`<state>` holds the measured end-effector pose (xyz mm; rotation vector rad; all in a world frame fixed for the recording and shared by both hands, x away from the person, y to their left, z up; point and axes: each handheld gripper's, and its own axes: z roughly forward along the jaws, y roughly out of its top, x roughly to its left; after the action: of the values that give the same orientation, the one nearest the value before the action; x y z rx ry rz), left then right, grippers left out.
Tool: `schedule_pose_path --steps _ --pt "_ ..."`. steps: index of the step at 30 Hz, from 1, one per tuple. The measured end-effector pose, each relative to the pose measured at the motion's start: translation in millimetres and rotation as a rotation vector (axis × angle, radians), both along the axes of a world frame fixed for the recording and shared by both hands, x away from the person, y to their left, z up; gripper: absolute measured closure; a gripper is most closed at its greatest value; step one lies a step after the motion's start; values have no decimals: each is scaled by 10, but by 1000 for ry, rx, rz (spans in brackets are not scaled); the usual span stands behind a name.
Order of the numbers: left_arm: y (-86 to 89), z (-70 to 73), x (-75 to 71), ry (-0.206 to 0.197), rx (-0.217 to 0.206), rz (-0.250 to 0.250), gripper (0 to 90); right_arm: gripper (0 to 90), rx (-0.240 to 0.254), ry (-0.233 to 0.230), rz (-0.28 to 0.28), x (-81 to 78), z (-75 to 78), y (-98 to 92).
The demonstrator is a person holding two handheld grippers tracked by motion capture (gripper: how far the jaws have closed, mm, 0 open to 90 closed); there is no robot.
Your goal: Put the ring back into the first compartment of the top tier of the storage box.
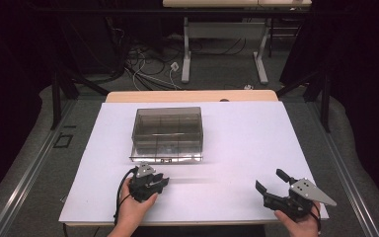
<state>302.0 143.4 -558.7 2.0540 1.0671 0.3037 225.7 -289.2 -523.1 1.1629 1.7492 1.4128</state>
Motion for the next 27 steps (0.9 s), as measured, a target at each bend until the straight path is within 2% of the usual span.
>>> schedule_pose_path --steps 16,27 --pt "17 70 -45 -10 -21 -15 671 151 2 -4 7 2 1 -4" --pt "3 143 -115 -33 -43 -29 671 151 2 -2 7 1 2 -7"
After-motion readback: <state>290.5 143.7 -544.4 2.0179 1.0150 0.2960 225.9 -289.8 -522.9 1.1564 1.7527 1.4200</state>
